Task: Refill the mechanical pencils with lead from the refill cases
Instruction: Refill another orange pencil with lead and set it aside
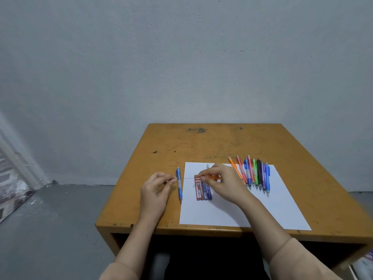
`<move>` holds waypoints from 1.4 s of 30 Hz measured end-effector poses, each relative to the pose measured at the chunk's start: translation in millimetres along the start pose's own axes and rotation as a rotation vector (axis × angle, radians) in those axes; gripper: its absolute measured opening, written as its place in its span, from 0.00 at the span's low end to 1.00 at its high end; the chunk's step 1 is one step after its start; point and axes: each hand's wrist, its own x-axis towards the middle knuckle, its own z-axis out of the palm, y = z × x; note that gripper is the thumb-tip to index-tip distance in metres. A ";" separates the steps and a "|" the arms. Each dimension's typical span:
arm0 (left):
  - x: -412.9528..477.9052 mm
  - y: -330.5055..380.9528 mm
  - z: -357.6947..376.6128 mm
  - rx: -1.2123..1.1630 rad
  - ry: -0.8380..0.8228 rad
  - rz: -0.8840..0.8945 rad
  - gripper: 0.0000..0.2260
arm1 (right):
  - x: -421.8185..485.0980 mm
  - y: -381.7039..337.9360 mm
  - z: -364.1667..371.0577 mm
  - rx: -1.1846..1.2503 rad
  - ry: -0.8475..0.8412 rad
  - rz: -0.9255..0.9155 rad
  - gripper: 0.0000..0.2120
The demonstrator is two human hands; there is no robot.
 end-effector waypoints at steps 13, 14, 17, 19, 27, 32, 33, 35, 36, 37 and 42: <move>-1.1 -2.7 0.3 0.054 0.004 0.048 0.06 | -1.7 -1.7 0.3 -0.022 0.007 -0.008 0.10; -1.0 -3.0 0.4 0.054 0.006 0.050 0.06 | -2.0 -1.4 0.0 -0.030 0.009 -0.008 0.10; -1.4 -2.9 0.5 0.053 0.006 0.043 0.06 | -2.2 -1.4 -0.5 -0.034 0.010 -0.008 0.10; -1.3 -3.1 0.9 0.047 0.006 0.039 0.06 | -1.9 -1.4 0.1 -0.032 0.007 -0.007 0.10; -1.6 -7.9 1.3 0.050 -0.001 0.075 0.07 | -1.2 -0.3 3.7 -0.032 0.001 -0.007 0.10; -2.1 -6.4 1.4 0.049 -0.006 0.103 0.07 | -0.1 0.8 7.1 -0.027 -0.007 -0.004 0.09; -2.1 -5.8 1.4 0.050 -0.005 0.107 0.07 | 0.0 1.0 7.3 -0.029 -0.007 -0.004 0.09; -2.0 -5.8 1.4 0.049 -0.005 0.106 0.07 | 0.1 0.9 7.6 -0.028 -0.008 -0.003 0.10; -1.9 -6.2 1.4 0.049 -0.005 0.106 0.08 | -0.2 0.7 7.6 -0.026 -0.008 -0.002 0.10; -1.8 -6.9 1.6 0.053 -0.003 0.109 0.08 | -0.3 0.5 7.6 -0.025 -0.010 0.000 0.10; -1.9 -8.0 1.8 0.070 0.006 0.112 0.06 | -2.2 -0.6 5.6 -0.020 -0.018 0.005 0.11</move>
